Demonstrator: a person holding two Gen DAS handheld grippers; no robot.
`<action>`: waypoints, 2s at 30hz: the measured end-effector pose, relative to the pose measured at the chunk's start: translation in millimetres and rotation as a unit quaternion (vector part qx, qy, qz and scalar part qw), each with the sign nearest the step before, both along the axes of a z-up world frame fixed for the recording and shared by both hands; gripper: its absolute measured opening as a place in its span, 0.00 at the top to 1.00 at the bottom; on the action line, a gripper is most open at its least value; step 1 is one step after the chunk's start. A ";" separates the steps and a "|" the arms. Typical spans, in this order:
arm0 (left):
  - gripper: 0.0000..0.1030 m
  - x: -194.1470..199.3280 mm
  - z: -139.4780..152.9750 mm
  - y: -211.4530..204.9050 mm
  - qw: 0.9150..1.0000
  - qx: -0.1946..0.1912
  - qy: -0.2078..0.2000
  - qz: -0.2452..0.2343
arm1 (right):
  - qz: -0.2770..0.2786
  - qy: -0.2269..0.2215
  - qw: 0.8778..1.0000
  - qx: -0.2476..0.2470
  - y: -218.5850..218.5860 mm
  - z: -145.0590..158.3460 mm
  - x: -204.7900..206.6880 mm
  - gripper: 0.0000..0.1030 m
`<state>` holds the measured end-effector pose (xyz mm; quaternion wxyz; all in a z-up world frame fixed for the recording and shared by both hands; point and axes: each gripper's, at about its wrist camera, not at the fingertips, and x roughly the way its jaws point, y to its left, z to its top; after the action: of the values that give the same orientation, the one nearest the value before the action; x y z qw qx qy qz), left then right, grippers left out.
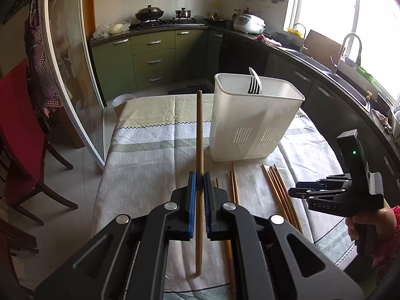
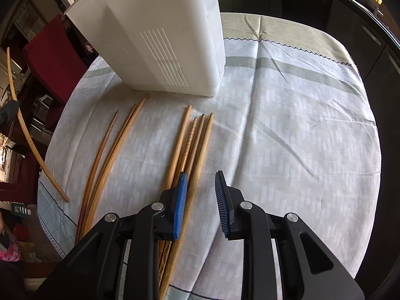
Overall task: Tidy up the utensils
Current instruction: 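Lift the chopstick upright with the left gripper while the right gripper grasps another chopstick, then carry both upright chopsticks toward the white holder with both grippers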
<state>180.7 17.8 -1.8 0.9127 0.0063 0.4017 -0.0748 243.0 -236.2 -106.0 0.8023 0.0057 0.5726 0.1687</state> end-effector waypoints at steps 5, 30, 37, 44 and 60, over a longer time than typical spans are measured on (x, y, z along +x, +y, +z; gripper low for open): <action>0.94 -10.7 7.7 0.7 1.000 0.002 -0.018 -0.002 | 0.002 0.007 1.000 -0.022 7.8 -4.6 5.7 0.83; 0.94 -31.9 13.4 -1.3 0.999 0.011 -0.035 -0.009 | -0.006 0.009 0.999 -0.041 46.0 -12.4 16.1 0.93; 0.94 -32.0 12.2 -2.4 0.999 0.013 -0.034 -0.011 | -0.019 -0.089 0.995 0.032 26.9 48.8 -3.9 0.93; 0.94 -33.8 11.7 -4.0 0.999 0.017 -0.035 -0.015 | -0.039 -0.224 0.972 0.050 6.1 91.4 -52.7 0.93; 0.94 -41.7 16.2 -2.0 0.999 0.012 -0.036 -0.017 | -0.045 -0.323 0.944 0.052 -29.4 123.7 -160.1 0.93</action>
<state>139.0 15.8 14.4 0.9252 0.0265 0.3688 -0.0858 82.9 -265.6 17.7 0.9495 0.0180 0.2723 0.1548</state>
